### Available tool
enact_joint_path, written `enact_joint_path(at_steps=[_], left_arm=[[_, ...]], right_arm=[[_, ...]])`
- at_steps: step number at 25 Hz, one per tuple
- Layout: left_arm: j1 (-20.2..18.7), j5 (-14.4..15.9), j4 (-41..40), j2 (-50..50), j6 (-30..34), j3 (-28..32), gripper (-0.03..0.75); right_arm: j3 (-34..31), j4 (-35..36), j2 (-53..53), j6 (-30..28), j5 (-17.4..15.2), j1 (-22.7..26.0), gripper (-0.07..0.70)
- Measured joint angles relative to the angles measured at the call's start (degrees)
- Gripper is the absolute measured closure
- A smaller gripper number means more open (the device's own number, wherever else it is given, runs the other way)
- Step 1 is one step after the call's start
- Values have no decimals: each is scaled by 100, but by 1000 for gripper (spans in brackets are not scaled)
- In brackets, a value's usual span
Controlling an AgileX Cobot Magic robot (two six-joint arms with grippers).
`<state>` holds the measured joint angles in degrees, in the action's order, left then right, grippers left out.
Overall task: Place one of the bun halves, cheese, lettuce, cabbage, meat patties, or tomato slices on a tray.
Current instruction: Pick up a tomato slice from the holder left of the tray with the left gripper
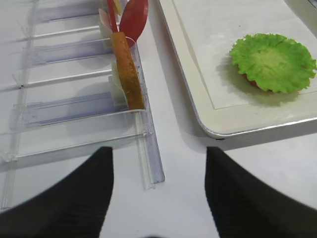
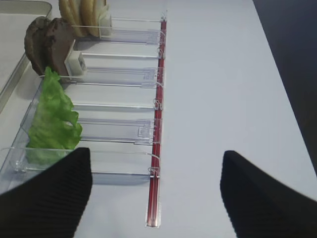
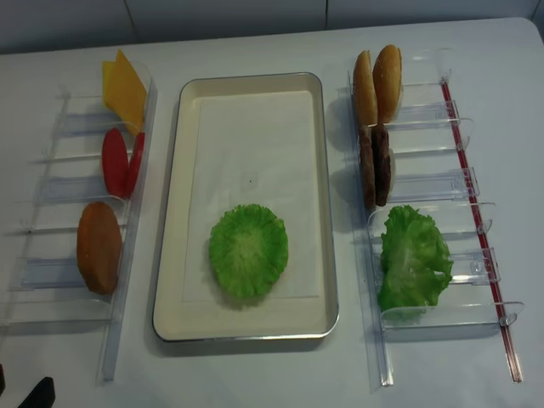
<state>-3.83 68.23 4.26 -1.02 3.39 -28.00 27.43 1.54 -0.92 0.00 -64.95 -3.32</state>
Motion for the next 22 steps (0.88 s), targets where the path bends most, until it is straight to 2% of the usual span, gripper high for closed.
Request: enact_joint_path(at_steps=[22], left_arm=[[0,0,0,0,0,0,297]], right_arm=[[-10,0,0,0,0,0,87]])
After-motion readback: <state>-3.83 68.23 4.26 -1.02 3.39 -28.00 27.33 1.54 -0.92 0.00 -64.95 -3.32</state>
